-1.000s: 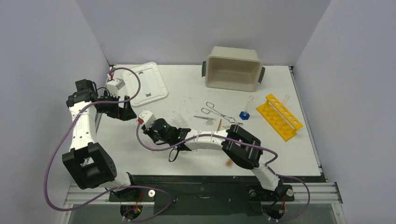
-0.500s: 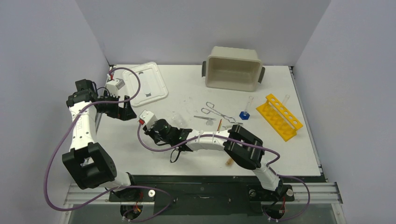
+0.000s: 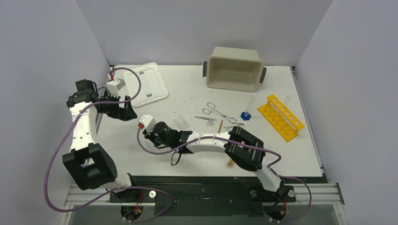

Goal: Organize the chemistry lab equipment
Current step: Insert the test tube into the slot of the test tube rack.

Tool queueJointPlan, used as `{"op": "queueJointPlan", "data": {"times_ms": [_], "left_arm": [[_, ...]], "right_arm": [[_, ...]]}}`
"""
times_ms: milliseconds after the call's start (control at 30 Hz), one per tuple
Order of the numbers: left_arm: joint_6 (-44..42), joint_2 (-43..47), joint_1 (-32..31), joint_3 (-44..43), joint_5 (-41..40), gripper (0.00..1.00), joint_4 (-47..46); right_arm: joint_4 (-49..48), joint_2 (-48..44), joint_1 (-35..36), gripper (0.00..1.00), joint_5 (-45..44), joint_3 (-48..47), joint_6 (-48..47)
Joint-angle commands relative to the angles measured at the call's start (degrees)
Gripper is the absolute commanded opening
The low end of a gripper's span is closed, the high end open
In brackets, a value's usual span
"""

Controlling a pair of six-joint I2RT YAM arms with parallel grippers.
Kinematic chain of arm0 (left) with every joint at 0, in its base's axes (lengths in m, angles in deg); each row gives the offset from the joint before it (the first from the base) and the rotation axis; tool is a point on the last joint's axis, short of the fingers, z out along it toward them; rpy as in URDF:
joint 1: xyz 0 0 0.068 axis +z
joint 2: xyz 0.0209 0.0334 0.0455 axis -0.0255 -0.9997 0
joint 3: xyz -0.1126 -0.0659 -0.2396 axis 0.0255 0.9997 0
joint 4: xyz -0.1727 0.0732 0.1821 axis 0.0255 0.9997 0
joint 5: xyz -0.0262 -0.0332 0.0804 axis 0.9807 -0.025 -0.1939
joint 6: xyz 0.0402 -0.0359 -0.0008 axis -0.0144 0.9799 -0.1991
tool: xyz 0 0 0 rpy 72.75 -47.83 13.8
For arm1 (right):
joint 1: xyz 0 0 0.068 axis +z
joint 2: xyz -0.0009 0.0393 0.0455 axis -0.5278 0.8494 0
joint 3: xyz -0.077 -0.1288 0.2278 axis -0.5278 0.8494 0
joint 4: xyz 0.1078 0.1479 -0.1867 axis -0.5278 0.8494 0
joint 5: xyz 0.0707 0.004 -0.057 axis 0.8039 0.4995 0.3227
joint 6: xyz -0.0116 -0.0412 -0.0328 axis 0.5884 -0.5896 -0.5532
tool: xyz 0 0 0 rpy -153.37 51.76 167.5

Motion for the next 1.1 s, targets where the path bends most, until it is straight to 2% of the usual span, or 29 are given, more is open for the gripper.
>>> {"op": "queueJointPlan", "data": {"times_ms": [0, 300, 733, 1067], "left_arm": [[0.05, 0.82, 0.47, -0.70, 0.29, 0.97, -1.68], [0.08, 0.88, 0.46, -0.50, 0.46, 0.97, -1.84], [0.14, 1.28, 0.47, -0.91, -0.01, 0.97, -1.87], [0.92, 2.12, 0.46, -1.40, 0.30, 0.97, -2.03]], "right_arm": [[0.77, -1.52, 0.42, 0.00, 1.21, -0.53, 0.70], [1.00, -0.52, 0.37, 0.01, 0.58, -0.76, 1.26], [0.64, -3.13, 0.21, 0.46, -1.91, 0.73, 1.61], [3.42, -12.35, 0.31, 0.48, -2.63, 0.55, 1.14]]}}
